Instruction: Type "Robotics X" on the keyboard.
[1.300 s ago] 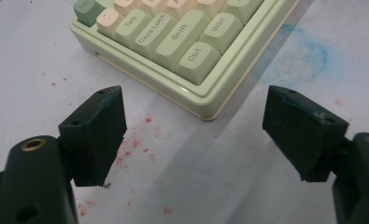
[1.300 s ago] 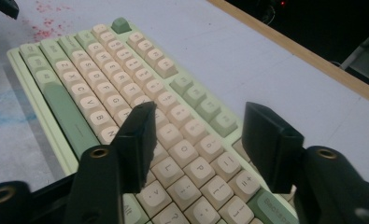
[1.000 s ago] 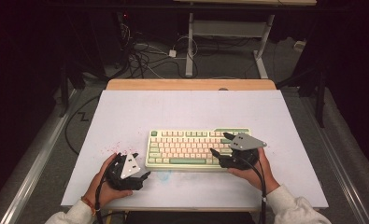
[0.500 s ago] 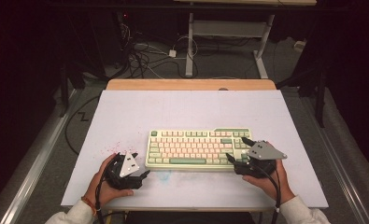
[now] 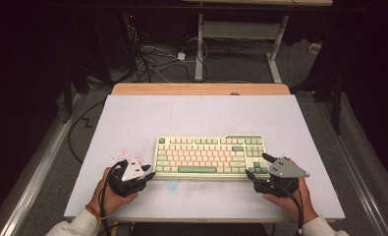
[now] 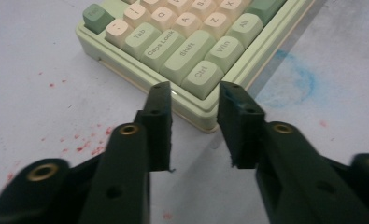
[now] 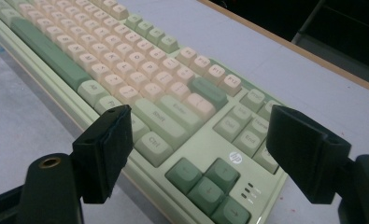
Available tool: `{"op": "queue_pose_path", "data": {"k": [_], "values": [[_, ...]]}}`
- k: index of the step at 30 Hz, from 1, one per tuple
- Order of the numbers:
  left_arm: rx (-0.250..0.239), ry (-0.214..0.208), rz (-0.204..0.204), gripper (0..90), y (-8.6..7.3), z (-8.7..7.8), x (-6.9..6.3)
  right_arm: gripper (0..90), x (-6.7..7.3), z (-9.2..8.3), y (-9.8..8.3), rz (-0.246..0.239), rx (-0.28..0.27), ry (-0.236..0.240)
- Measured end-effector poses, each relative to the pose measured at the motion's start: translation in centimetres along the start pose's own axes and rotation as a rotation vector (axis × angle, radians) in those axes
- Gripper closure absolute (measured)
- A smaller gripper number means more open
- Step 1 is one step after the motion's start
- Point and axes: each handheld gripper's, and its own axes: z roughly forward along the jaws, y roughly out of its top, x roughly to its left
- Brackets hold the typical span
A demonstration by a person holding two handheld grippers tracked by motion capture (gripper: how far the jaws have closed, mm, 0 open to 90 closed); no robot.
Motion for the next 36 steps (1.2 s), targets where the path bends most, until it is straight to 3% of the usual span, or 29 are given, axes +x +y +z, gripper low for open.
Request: {"op": "queue_pose_path", "data": {"k": [2, 6, 18, 36], "values": [[-0.014, -0.036, -0.022, 78.7, 0.3, 0.1, 0.1, 23.1, 0.1, -0.1, -0.1, -0.003, 0.005, -0.005], [-0.003, -0.04, 0.004, 87.5, 1.1, 0.6, -0.1, 23.1, 0.3, -0.2, -0.2, -0.005, 0.009, -0.003], [0.009, -0.064, 0.04, 87.8, 4.0, 2.1, -0.1, 23.1, 0.6, 0.2, -0.3, -0.023, 0.025, 0.005], [0.026, -0.089, 0.102, 87.8, 8.5, 5.3, -0.3, 23.1, 0.7, 0.4, -0.4, -0.012, 0.032, 0.019]]}}
